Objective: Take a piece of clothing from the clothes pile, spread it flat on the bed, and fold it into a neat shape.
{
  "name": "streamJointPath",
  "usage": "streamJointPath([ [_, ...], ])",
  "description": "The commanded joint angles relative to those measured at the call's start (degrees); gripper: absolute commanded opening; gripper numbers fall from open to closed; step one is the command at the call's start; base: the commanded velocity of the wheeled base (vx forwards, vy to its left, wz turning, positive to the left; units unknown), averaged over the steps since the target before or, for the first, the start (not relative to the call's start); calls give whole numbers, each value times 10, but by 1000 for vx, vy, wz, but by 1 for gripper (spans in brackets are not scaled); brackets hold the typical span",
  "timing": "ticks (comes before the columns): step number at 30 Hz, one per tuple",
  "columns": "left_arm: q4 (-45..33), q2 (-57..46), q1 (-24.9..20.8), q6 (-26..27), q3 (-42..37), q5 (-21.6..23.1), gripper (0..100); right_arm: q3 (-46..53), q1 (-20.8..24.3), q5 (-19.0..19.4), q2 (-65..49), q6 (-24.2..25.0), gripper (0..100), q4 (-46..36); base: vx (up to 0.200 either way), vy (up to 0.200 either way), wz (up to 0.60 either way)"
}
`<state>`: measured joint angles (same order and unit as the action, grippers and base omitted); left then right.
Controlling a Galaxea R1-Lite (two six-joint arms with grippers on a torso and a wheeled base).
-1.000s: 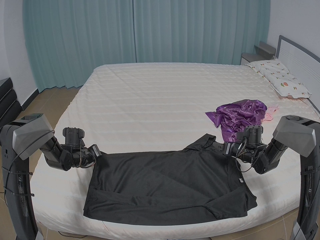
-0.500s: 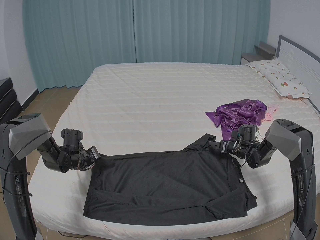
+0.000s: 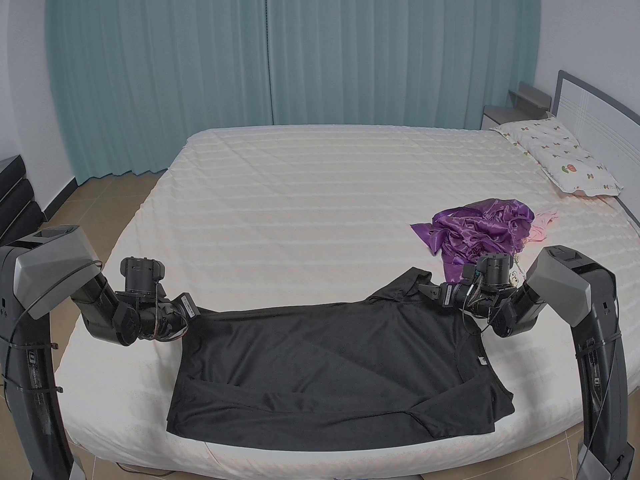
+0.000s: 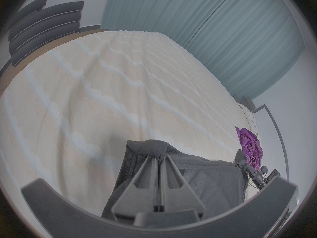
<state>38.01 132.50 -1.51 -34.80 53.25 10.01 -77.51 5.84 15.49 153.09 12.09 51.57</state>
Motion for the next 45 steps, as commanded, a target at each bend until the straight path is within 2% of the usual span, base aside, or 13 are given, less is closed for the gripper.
streamJointPath([
  [1, 0, -1, 1, 0, 2, 0, 0, 3, 8, 1, -2, 16, 100, 8, 0, 0, 0],
  [3, 0, -1, 2, 0, 2, 0, 0, 3, 11, 2, -2, 18, 100, 9, 0, 0, 0],
  [4, 0, -1, 2, 0, 2, 0, 0, 3, 11, 2, -1, 18, 0, 9, 0, 0, 0],
  [17, 0, -1, 2, -2, 5, -1, 0, 28, 8, 4, -17, 23, 0, 25, 0, 0, 0],
  [27, 1, -22, 2, -14, 10, -5, 0, 68, 3, -3, -54, 61, 0, 57, 0, 0, 0],
  [32, 8, -27, 4, -11, 12, -9, 0, 110, 0, -2, -91, 74, 0, 86, 0, 0, 0],
  [39, 8, -27, 5, 12, 12, -40, 0, 170, -20, -20, -111, 94, 0, 111, 0, 0, 0],
  [45, 8, -33, 4, 24, 12, -41, 0, 193, -19, -20, -110, 116, 0, 175, 0, 0, 0],
])
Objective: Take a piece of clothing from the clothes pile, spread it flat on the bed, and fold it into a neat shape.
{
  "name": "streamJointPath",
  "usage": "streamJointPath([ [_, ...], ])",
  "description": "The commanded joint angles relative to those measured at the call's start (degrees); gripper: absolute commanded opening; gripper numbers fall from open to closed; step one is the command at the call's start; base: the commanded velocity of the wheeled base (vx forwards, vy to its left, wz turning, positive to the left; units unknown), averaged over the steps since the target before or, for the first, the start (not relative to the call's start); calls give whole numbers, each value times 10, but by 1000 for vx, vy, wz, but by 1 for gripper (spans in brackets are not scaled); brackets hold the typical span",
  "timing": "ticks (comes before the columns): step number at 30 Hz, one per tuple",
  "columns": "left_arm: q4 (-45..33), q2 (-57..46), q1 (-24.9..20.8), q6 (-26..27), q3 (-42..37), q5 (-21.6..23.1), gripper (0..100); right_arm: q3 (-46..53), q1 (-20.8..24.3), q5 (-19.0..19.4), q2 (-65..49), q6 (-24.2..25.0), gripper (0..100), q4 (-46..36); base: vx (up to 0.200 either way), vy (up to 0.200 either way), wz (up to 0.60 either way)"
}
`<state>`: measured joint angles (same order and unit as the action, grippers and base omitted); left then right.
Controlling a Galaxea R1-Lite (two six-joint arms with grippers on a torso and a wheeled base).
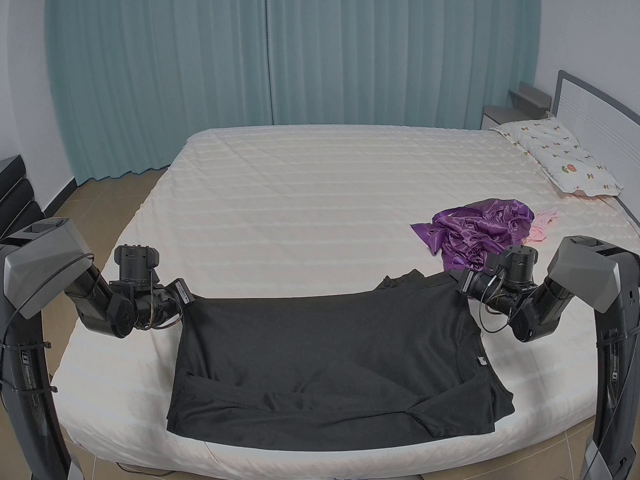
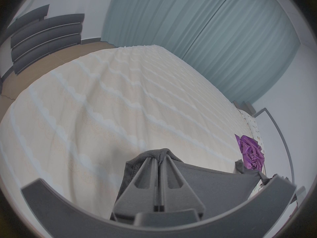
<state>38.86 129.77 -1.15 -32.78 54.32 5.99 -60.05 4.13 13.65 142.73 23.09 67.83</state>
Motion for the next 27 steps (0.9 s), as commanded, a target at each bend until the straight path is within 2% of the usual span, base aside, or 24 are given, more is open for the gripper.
streamJointPath([
  [1, 1, -6, 0, 4, 1, -1, 0, 20, -3, -1, -8, 8, 0, 18, 0, 0, 0],
  [11, -1, -22, -2, 34, -6, -1, 0, 62, -17, 0, -18, 27, 0, 79, 0, 0, 0],
  [27, -5, -26, 1, 37, -11, -1, 0, 129, -19, 7, -60, 36, 0, 94, 0, 0, 0],
])
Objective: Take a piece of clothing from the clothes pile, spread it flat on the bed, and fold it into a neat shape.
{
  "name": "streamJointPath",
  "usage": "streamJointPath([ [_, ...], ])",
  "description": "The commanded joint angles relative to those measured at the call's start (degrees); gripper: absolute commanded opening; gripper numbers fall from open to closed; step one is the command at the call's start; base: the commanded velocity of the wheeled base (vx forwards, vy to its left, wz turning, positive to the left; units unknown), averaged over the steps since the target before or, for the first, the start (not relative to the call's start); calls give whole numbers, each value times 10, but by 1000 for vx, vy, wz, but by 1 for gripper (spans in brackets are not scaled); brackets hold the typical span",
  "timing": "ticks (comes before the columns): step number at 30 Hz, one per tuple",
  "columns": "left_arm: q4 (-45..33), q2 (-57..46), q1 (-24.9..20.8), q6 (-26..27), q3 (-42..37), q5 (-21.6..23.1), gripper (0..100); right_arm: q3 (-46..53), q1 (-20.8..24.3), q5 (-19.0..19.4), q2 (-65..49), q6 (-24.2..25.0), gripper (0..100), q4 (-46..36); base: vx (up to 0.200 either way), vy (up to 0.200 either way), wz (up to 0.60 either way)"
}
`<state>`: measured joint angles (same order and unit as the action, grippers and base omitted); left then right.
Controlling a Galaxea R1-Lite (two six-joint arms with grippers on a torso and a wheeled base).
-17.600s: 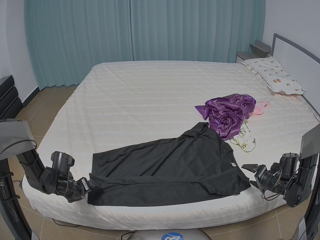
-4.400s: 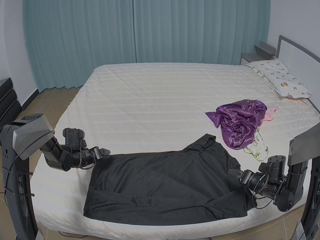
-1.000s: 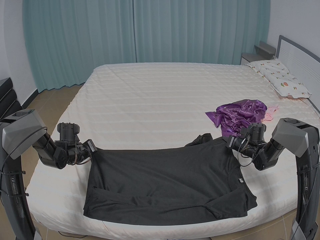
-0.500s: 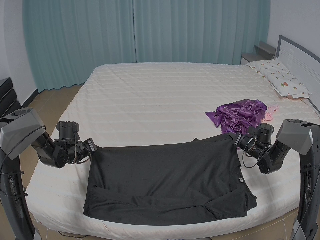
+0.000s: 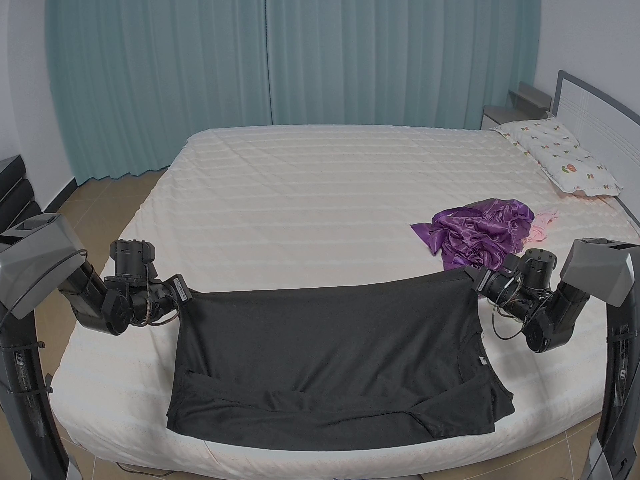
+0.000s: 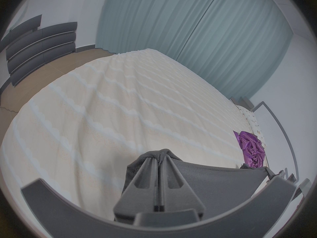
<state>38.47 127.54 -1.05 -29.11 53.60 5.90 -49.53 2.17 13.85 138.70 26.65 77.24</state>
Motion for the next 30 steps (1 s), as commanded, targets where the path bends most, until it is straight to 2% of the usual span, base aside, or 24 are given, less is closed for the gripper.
streamJointPath([
  [1, -2, -5, 1, 3, -6, 0, 0, 25, 0, 7, -23, 1, 0, 1, 0, 0, 0],
  [7, -2, -24, 10, 27, -24, 0, 0, 51, 0, 10, -41, 1, 0, 1, 0, 0, 0],
  [10, 1, -32, 12, 33, -40, 0, 0, 83, 0, 28, -46, -5, 0, 11, 0, 0, 0],
  [18, 3, -57, 12, 66, -89, 1, 0, 138, -1, 30, -57, -7, 0, 19, 0, 0, 0],
  [23, 3, -68, 12, 82, -117, 2, 0, 180, 0, 48, -62, -12, 0, 44, 0, 0, 0],
  [30, 5, -68, 11, 107, -186, 5, 0, 264, -5, 65, -45, -47, 0, 77, 0, 0, 0],
])
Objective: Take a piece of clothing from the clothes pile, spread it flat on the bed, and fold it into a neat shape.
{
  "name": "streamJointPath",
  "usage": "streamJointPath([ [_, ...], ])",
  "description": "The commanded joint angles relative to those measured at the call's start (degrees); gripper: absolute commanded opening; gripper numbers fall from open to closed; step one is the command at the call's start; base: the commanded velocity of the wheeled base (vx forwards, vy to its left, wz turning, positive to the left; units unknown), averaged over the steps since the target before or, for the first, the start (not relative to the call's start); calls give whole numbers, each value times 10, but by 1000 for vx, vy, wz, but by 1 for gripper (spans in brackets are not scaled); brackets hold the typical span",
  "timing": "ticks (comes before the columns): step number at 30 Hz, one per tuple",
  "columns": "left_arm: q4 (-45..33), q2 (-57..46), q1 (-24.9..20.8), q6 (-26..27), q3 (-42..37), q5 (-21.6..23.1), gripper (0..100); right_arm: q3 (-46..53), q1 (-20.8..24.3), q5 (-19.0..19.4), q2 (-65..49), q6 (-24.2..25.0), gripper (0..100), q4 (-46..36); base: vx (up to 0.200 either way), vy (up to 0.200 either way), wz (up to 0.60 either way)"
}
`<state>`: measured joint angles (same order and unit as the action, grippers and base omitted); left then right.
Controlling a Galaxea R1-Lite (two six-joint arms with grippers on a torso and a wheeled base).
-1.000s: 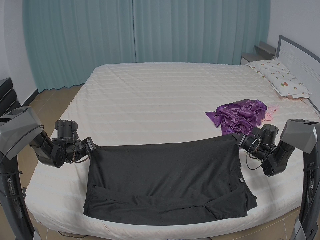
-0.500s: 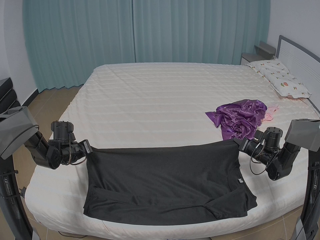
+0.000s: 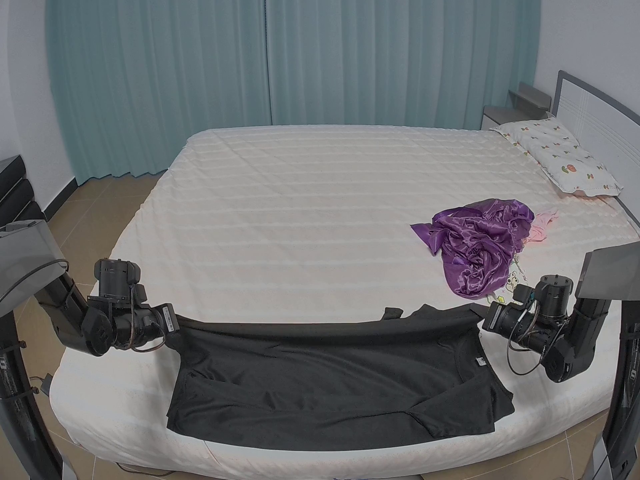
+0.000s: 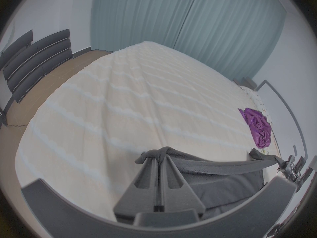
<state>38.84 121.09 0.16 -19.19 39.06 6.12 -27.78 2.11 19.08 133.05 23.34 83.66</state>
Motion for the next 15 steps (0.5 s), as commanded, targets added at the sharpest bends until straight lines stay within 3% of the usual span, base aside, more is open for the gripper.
streamJointPath([
  [1, 1, -3, -2, 8, -49, 5, 0, 56, -7, 15, 15, -19, 0, 18, 0, 0, 0],
  [6, 33, 6, -2, 18, -95, 7, 0, 98, -15, 25, 62, -44, 0, 62, 0, 0, 0],
  [15, 126, 64, -3, 72, -175, 6, 0, 115, -15, 42, 78, -50, 0, 63, 0, 0, 0],
])
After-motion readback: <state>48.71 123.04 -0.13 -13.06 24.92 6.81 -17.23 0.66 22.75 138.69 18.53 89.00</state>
